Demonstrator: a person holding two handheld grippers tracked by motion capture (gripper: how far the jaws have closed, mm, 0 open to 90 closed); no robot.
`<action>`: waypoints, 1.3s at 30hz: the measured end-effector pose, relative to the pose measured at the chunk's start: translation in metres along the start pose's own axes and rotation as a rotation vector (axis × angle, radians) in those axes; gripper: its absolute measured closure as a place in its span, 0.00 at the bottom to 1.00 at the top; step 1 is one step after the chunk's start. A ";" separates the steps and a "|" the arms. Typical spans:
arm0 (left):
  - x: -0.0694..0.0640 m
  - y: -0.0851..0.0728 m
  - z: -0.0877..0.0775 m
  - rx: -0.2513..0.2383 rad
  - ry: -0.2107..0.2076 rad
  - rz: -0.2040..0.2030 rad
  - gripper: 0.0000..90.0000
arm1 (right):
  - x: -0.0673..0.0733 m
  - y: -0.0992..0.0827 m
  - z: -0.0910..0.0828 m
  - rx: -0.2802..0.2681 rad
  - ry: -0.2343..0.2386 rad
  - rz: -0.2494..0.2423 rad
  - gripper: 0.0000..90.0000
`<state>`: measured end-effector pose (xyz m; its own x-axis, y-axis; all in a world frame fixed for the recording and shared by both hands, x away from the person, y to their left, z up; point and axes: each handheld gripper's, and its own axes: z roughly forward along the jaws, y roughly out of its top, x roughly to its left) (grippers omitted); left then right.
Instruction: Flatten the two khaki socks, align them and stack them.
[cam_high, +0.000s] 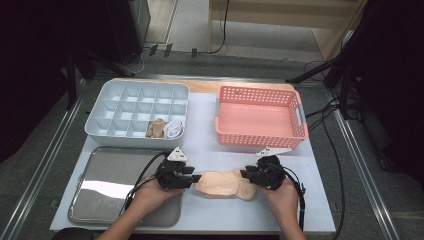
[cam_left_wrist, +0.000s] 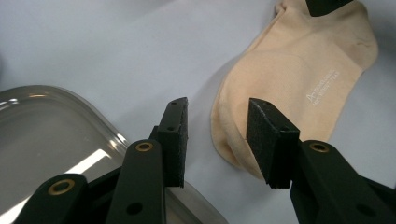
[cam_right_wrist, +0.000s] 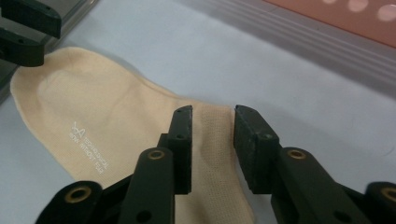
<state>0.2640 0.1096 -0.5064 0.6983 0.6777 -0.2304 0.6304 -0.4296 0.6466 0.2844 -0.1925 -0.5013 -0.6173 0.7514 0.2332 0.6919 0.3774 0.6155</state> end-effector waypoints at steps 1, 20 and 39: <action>-0.001 0.000 0.005 0.023 0.003 0.013 0.66 | 0.001 -0.001 0.003 0.012 0.000 -0.007 0.73; -0.011 -0.005 0.013 0.049 -0.032 0.044 0.71 | 0.008 -0.006 0.010 0.031 -0.062 -0.058 0.74; 0.002 0.022 0.006 -0.003 -0.049 -0.004 0.96 | -0.007 0.015 -0.001 -0.004 -0.048 0.039 0.92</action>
<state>0.2817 0.0978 -0.4968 0.7115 0.6494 -0.2686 0.6323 -0.4247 0.6479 0.2988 -0.1932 -0.4929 -0.5708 0.7909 0.2208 0.7136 0.3447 0.6099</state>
